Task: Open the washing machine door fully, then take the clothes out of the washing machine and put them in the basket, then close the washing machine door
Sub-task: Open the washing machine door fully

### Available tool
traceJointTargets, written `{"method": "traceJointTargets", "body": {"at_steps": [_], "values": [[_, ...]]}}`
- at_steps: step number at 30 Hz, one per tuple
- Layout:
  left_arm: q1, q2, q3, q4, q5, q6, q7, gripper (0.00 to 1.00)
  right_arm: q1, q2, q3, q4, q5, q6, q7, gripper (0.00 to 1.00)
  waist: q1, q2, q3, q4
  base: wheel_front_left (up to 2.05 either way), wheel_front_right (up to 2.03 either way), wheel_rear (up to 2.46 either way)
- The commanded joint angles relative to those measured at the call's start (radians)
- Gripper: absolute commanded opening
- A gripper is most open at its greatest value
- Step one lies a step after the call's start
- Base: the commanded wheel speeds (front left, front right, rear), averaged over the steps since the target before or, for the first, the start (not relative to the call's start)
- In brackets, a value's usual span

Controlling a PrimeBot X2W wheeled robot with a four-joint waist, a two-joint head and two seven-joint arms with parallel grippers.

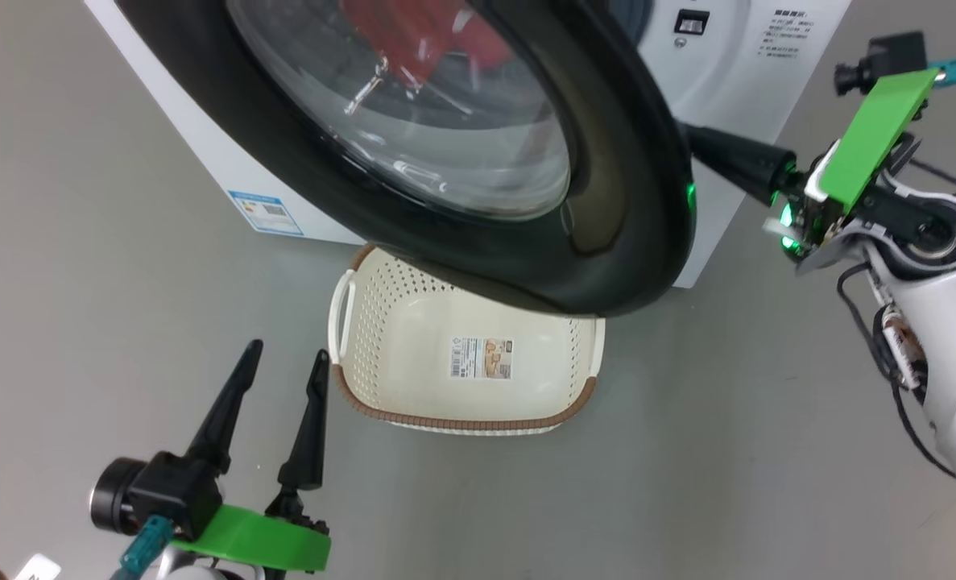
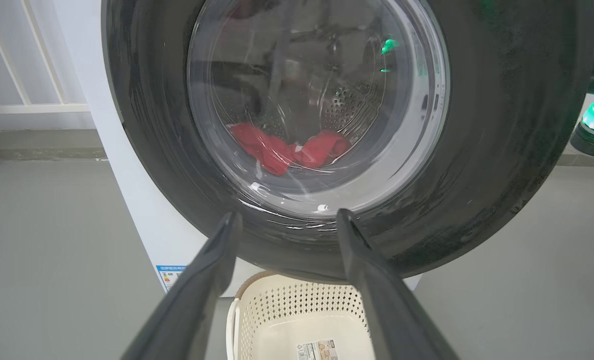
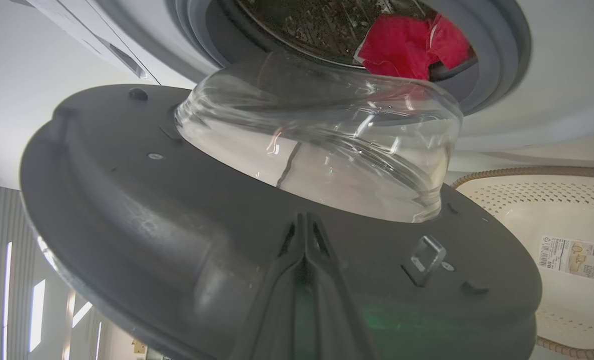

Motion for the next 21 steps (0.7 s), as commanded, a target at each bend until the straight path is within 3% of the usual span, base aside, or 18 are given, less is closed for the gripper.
{"method": "traceJointTargets", "body": {"at_steps": [1,21], "values": [[0.008,0.013,0.037,-0.023,0.006,-0.003,-0.012,1.0,0.036,0.023,0.009,-0.057,-0.004,0.002,0.011,0.0,0.0,-0.0001,-0.016,-0.002,0.0,0.0,0.0],[0.097,0.003,0.044,-0.023,0.019,-0.003,-0.012,1.0,0.259,0.085,0.048,-0.246,-0.024,0.002,0.088,0.0,0.0,-0.0001,-0.114,0.039,0.0,0.0,0.0]]}}
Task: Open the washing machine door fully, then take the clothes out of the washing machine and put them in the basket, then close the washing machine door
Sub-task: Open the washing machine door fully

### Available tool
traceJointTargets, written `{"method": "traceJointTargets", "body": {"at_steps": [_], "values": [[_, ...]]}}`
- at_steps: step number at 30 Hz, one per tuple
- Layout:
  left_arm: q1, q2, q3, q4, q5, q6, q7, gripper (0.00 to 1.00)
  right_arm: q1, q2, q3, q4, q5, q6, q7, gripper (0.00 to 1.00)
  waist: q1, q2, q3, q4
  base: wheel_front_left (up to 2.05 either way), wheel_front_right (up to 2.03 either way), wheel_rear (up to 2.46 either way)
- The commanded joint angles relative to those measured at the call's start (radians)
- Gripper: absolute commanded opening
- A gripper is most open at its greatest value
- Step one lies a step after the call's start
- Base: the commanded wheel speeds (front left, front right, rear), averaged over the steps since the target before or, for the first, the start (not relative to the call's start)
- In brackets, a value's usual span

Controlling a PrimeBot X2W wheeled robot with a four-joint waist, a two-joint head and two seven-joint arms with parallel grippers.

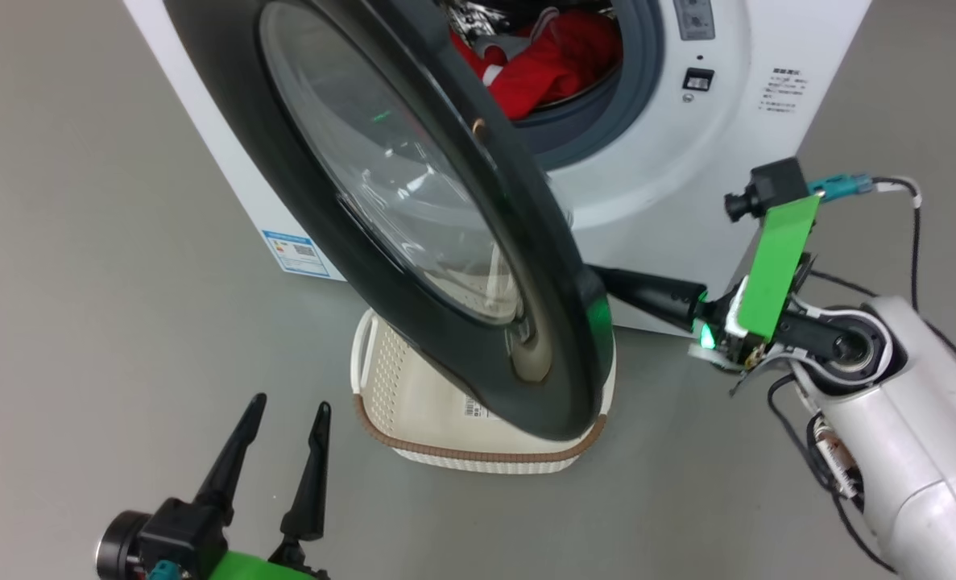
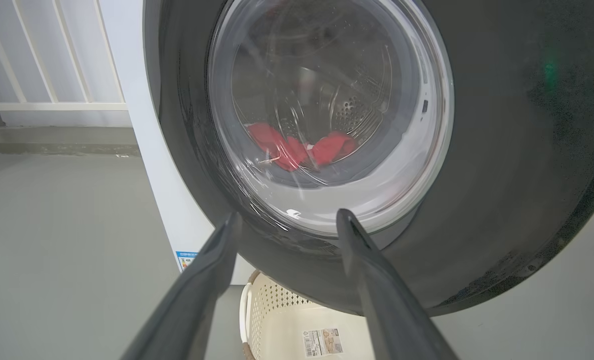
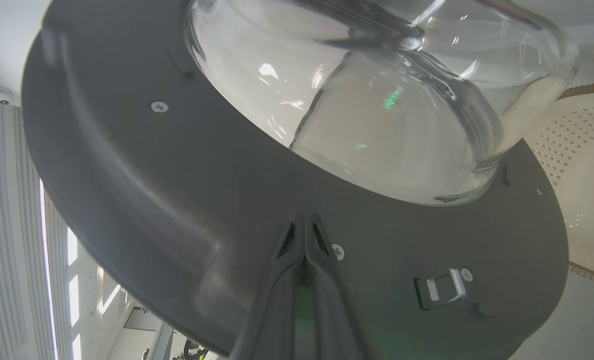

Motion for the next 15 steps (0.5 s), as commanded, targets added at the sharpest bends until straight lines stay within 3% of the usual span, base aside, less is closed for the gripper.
{"method": "traceJointTargets", "body": {"at_steps": [1,15], "values": [[-0.002,0.008,0.035,-0.024,0.01,-0.003,-0.012,1.0,0.021,0.026,0.015,-0.041,-0.007,0.002,0.009,0.0,0.0,0.0,-0.012,0.013,0.0,0.0,0.0],[0.03,0.004,0.049,-0.006,0.009,-0.003,-0.012,1.0,0.111,0.084,0.056,-0.104,-0.033,0.002,0.055,0.0,0.0,0.0,-0.05,0.096,0.0,0.0,0.0]]}}
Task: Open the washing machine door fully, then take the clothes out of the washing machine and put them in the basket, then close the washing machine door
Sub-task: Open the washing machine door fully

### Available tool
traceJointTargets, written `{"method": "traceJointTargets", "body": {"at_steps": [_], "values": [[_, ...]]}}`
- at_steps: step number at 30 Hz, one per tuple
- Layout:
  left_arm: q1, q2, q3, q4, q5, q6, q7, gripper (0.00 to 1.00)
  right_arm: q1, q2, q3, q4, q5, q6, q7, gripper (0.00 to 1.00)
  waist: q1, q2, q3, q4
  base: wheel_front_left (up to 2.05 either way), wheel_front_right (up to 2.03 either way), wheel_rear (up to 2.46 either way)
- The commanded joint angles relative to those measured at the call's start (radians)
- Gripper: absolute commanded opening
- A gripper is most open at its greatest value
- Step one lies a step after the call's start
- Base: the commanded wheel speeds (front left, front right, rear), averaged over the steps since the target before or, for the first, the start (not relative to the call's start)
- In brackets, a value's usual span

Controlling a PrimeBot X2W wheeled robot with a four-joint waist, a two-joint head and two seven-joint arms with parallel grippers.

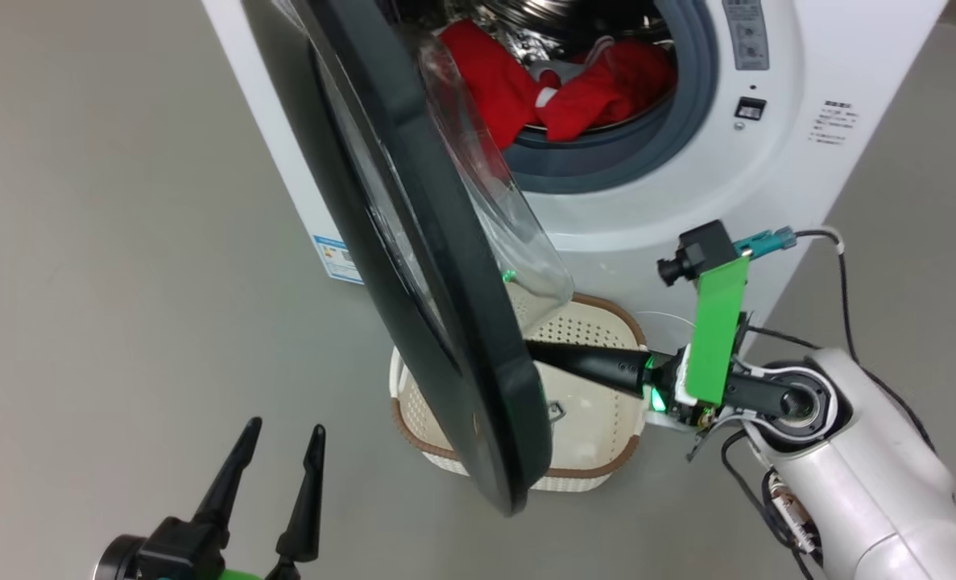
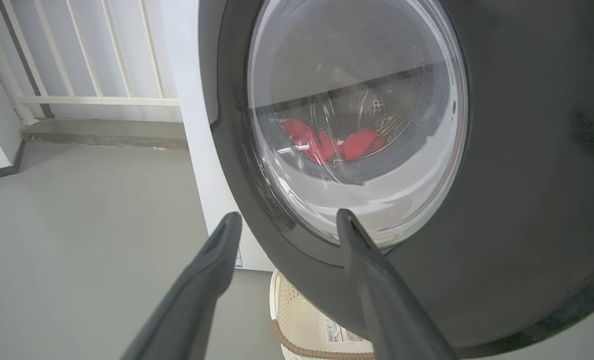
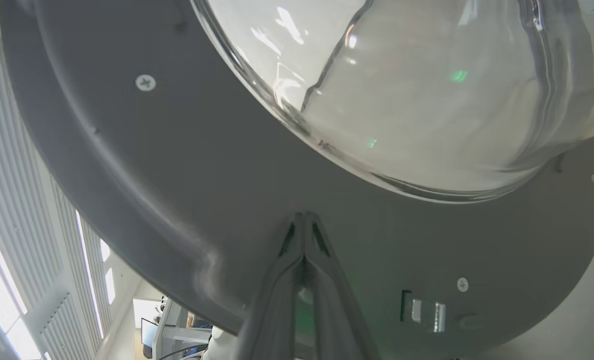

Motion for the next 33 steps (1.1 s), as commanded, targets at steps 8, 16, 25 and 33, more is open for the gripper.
{"method": "traceJointTargets", "body": {"at_steps": [8,16,25,33], "values": [[-0.002,0.006,0.054,0.003,-0.005,0.01,-0.012,1.0,0.036,0.06,0.025,-0.03,-0.021,0.002,0.018,0.0,0.0,0.0,-0.032,0.096,0.0,0.0,0.0],[0.005,0.006,0.062,0.014,-0.007,0.016,-0.012,1.0,0.046,0.09,0.026,-0.028,-0.029,0.002,0.028,0.0,0.0,0.0,-0.045,0.167,0.0,0.0,0.0],[0.002,0.006,0.073,0.021,-0.007,0.022,-0.012,1.0,0.042,0.122,0.034,-0.023,-0.046,0.002,0.045,0.0,0.0,0.0,-0.045,0.22,0.0,0.0,0.0],[0.002,0.006,0.085,0.011,-0.008,0.026,-0.012,1.0,0.029,0.147,0.039,-0.016,-0.057,0.002,0.05,0.0,0.0,0.0,-0.037,0.227,0.0,0.0,0.0]]}}
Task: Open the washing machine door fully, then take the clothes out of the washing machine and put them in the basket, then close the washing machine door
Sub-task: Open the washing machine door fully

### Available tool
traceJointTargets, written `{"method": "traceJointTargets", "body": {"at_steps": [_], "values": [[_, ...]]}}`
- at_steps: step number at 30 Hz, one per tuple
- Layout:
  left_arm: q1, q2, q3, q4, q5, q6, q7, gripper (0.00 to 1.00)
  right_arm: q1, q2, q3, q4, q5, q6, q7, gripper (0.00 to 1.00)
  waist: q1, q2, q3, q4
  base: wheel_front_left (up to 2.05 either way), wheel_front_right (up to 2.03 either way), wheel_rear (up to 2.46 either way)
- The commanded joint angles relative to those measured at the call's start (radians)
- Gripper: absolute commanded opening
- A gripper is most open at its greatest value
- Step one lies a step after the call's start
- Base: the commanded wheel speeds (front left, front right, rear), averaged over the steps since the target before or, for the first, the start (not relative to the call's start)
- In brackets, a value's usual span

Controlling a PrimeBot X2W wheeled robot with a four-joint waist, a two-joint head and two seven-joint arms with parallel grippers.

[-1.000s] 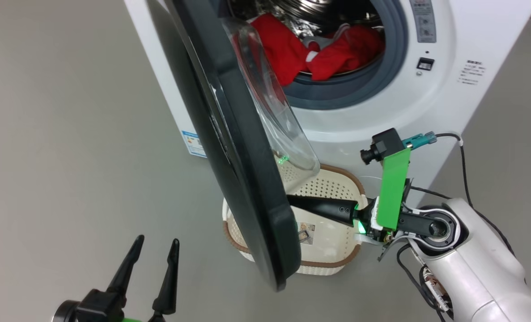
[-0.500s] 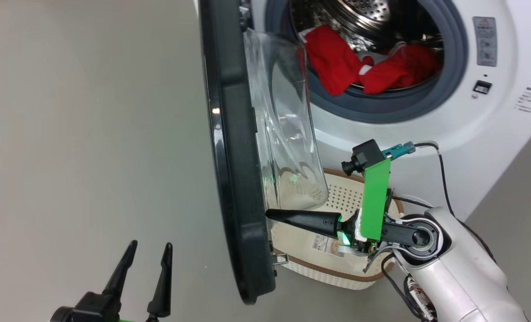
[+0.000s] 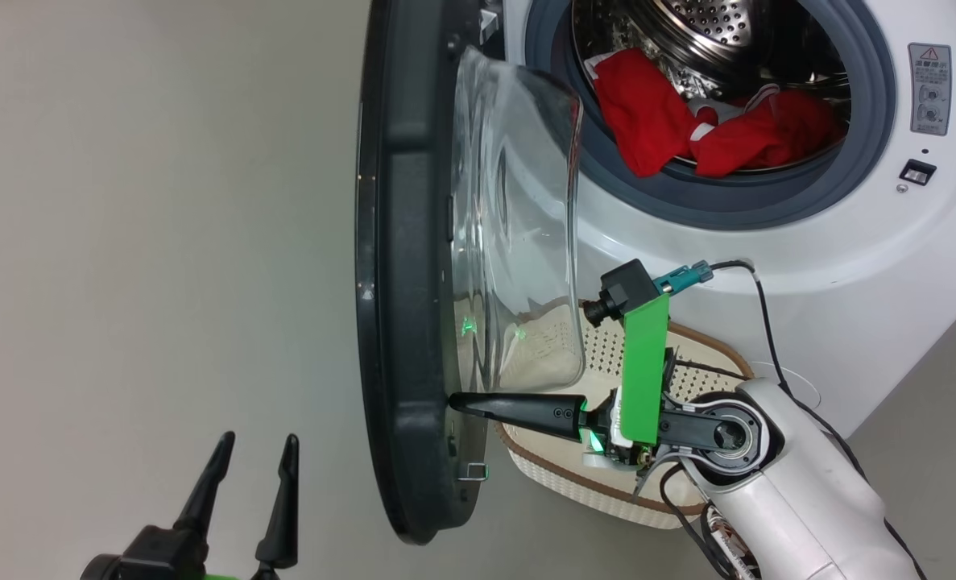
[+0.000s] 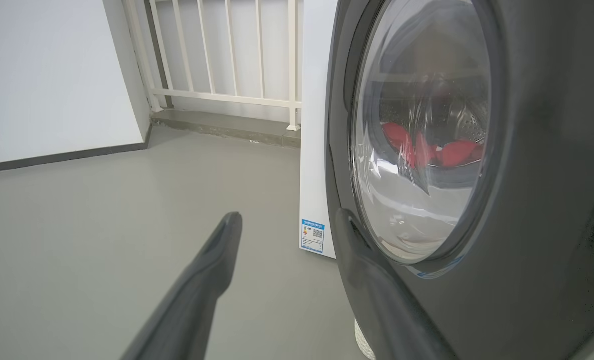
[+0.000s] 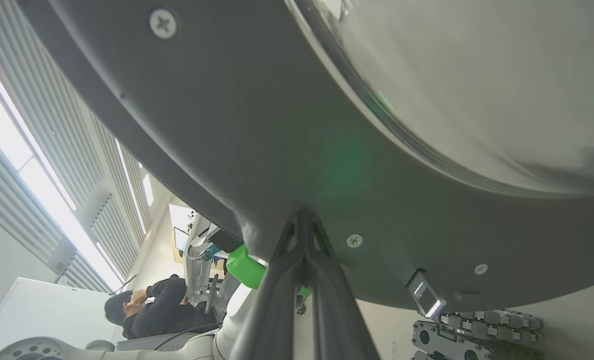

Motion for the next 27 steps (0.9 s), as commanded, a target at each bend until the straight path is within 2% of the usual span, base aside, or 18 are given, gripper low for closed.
{"method": "traceJointTargets", "body": {"at_steps": [1,7,8,9,10,11,21,27], "values": [[-0.01,0.011,0.037,-0.028,-0.006,0.008,-0.012,1.0,-0.011,0.034,0.012,-0.022,-0.009,0.002,0.002,0.0,0.0,-0.0001,0.003,0.001,0.0,0.0,0.0],[-0.014,0.011,0.038,-0.024,-0.008,0.008,-0.012,1.0,-0.006,0.035,-0.001,-0.021,-0.02,0.002,-0.011,0.0,0.0,-0.0001,0.004,-0.002,0.0,0.0,0.0],[-0.014,0.011,0.038,-0.022,-0.008,0.008,-0.012,1.0,-0.002,0.033,-0.004,-0.023,-0.025,0.002,-0.016,0.27,0.0,-0.0001,0.003,-0.007,0.0,0.0,0.0],[-0.015,0.011,0.038,-0.02,-0.008,0.007,-0.012,1.0,0.004,0.03,-0.007,-0.025,-0.028,0.002,-0.021,0.45,0.0,-0.0001,0.002,-0.011,0.0,0.0,0.0],[-0.016,0.011,0.037,-0.018,-0.009,0.007,-0.012,1.0,0.01,0.026,-0.012,-0.028,-0.032,0.002,-0.028,0.96,0.0,-0.0001,0.001,-0.017,0.0,0.0,0.0],[-0.017,0.011,0.038,-0.015,-0.009,0.006,-0.012,1.0,0.016,0.022,-0.018,-0.029,-0.036,0.002,-0.036,1.0,0.0,-0.0001,-0.001,-0.023,0.0,0.0,0.0],[-0.02,0.011,0.061,-0.007,0.0,-0.002,-0.012,1.0,0.101,-0.062,-0.059,-0.044,-0.103,0.002,-0.154,1.0,0.0,-0.0001,-0.014,-0.086,0.0,0.0,0.0],[-0.013,0.011,0.074,-0.005,0.004,-0.005,-0.012,1.0,0.177,-0.136,-0.067,-0.056,-0.18,0.002,-0.292,1.0,0.0,-0.0001,-0.028,-0.116,0.0,0.0,0.0]]}}
